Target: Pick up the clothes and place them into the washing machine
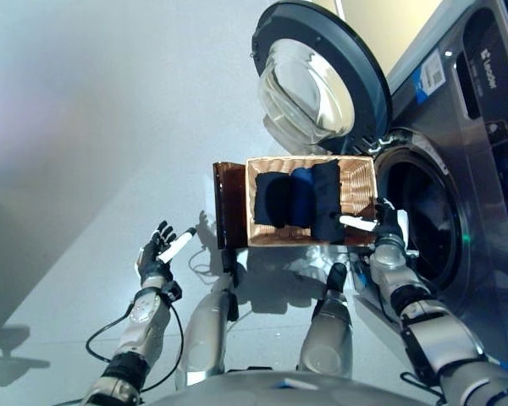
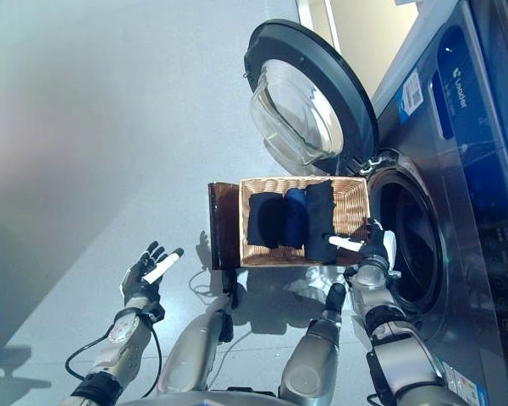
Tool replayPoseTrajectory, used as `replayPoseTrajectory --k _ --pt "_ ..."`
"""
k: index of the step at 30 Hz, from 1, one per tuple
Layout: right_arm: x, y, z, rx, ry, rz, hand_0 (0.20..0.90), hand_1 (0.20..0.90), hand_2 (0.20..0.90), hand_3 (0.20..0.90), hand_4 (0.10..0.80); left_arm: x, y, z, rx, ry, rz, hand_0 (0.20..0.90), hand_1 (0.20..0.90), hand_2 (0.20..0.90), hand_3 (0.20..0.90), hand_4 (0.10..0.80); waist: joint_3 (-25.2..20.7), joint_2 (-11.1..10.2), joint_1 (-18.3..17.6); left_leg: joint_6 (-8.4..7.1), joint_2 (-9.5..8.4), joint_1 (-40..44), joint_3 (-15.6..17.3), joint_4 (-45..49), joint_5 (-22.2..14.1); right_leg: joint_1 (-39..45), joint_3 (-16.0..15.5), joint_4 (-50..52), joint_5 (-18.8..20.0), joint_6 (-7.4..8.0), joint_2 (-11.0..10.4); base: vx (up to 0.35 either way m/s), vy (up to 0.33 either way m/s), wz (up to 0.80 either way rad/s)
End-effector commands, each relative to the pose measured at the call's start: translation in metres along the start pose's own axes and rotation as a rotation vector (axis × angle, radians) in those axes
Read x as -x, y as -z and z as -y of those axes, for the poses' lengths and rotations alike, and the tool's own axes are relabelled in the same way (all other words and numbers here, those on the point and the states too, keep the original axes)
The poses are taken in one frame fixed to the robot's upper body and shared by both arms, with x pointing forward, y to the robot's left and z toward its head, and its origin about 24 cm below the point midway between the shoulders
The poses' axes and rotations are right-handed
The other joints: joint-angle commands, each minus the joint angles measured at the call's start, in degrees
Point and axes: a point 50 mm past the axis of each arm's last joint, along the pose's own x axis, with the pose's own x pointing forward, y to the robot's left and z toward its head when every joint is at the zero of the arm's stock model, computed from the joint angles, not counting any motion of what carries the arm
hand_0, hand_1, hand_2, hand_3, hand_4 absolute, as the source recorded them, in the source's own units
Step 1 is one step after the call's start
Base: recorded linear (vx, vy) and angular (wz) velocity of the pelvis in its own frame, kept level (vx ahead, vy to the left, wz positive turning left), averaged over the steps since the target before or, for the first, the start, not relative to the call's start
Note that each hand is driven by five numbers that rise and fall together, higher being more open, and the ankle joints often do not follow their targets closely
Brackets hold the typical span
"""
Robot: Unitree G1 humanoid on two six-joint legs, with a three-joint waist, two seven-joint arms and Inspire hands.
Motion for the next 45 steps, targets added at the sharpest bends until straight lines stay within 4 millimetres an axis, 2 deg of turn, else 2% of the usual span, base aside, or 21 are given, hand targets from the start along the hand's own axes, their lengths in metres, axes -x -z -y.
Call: replayPoseTrajectory --k 1,3,5,11,18,23,28,29,30,37,45 --pt "-0.011 -0.048 0.014 0.031 0.053 0.165 0.9 0.9 0.9 0.9 0.8 -0.004 -0.032 -0.018 -0.009 -0.039 0.161 0.9 0.9 0.9 0.9 0.8 0.89 0.15 1.68 -6.26 4.13 1.29 -0.7 5.0 -4.61 -1.85 0.54 0.0 6.05 -2.82 -0.28 0.0 0.0 0.0" --pt "-0.012 -0.052 0.013 0.047 0.053 0.178 0.9 0.9 0.9 0.9 0.8 -0.004 -0.035 -0.017 -0.008 -0.033 0.171 0.9 0.9 0.9 0.9 0.8 1.13 0.2 1.73 -6.23 4.05 0.98 -0.73 5.36 -4.77 -2.34 0.69 0.46 5.98 -2.86 -0.28 -0.022 0.002 0.0" --pt "-0.016 -0.066 0.02 0.099 0.077 0.209 0.9 0.9 0.9 0.9 0.8 -0.004 -0.043 -0.017 -0.014 -0.023 0.201 0.9 0.9 0.9 0.9 0.8 1.89 0.53 1.95 -5.88 4.19 -1.0 -0.9 7.94 -5.66 -4.27 1.21 2.84 5.28 -3.21 -0.26 -0.059 -0.001 0.01" --pt "-0.014 -0.088 0.013 0.071 0.058 0.276 0.9 0.9 0.9 0.9 0.8 -0.002 -0.038 -0.022 -0.01 -0.04 0.179 0.9 0.9 0.9 0.9 0.8 2.45 0.64 2.29 -5.56 4.68 -3.05 -1.13 11.31 -7.08 -6.36 1.87 6.35 3.49 -3.77 0.11 -0.012 -0.001 0.04" --pt "-0.014 -0.089 0.01 0.092 0.061 0.271 0.9 0.9 0.9 0.9 0.8 -0.002 -0.042 -0.024 -0.012 -0.045 0.193 0.9 0.9 0.9 0.9 0.8 2.87 0.65 2.61 -5.5 4.65 -5.28 -1.5 13.7 -7.87 -8.3 1.96 9.04 2.31 -4.13 0.11 -0.007 -0.009 0.08" --pt "-0.019 -0.087 0.017 0.085 0.088 0.226 0.9 0.9 0.9 0.9 0.8 0.0 -0.048 -0.028 -0.009 -0.045 0.214 0.9 0.9 0.9 0.9 0.8 3.02 0.99 3.34 -5.13 4.58 -8.23 -1.9 17.07 -9.01 -11.02 2.54 12.56 0.65 -4.72 0.06 -0.017 -0.006 0.07" --pt "-0.021 -0.094 0.02 0.092 0.104 0.225 0.9 0.9 0.9 0.9 0.8 0.001 -0.05 -0.03 -0.022 -0.045 0.217 0.9 0.9 0.9 0.9 0.8 3.41 1.04 3.85 -4.36 4.78 -11.43 -2.48 23.57 -11.89 -14.48 3.91 18.94 -2.34 -5.64 0.21 0.006 0.006 0.08" --pt "-0.021 -0.095 0.018 0.09 0.1 0.231 0.9 0.9 0.9 0.9 0.8 0.001 -0.048 -0.031 -0.025 -0.051 0.212 0.9 0.9 0.9 0.9 0.8 3.37 1.04 3.95 -4.71 5.06 -11.16 -2.98 25.06 -14.29 -14.54 4.42 21.05 -4.83 -5.26 0.44 0.1 -0.009 0.08" --pt "-0.02 -0.095 0.017 0.091 0.095 0.237 0.9 0.9 0.9 0.9 0.8 0.001 -0.047 -0.031 -0.027 -0.054 0.208 0.9 0.9 0.9 0.9 0.8 3.38 0.98 3.89 -4.65 5.12 -11.33 -3.04 25.6 -14.68 -14.95 4.66 21.78 -5.17 -5.32 0.41 0.11 -0.018 0.12" --pt "-0.021 -0.102 0.021 0.113 0.107 0.253 0.9 0.9 0.9 0.9 0.8 0.0 -0.049 -0.032 -0.035 -0.059 0.212 0.9 0.9 0.9 0.9 0.8 2.95 0.89 4.03 -4.6 5.03 -12.12 -3.05 26.35 -15.37 -15.73 4.79 23.28 -6.13 -5.47 0.29 0.017 -0.007 0.05" --pt "-0.023 -0.124 0.026 0.114 0.122 0.292 0.9 0.9 0.9 0.9 0.8 0.004 -0.049 -0.035 -0.037 -0.056 0.215 0.9 0.9 0.9 0.9 0.8 2.67 1.83 5.2 -4.29 4.48 -12.77 -3.1 26.7 -15.69 -16.93 5.0 24.37 -6.45 -5.43 -0.07 0.004 0.002 -0.01"
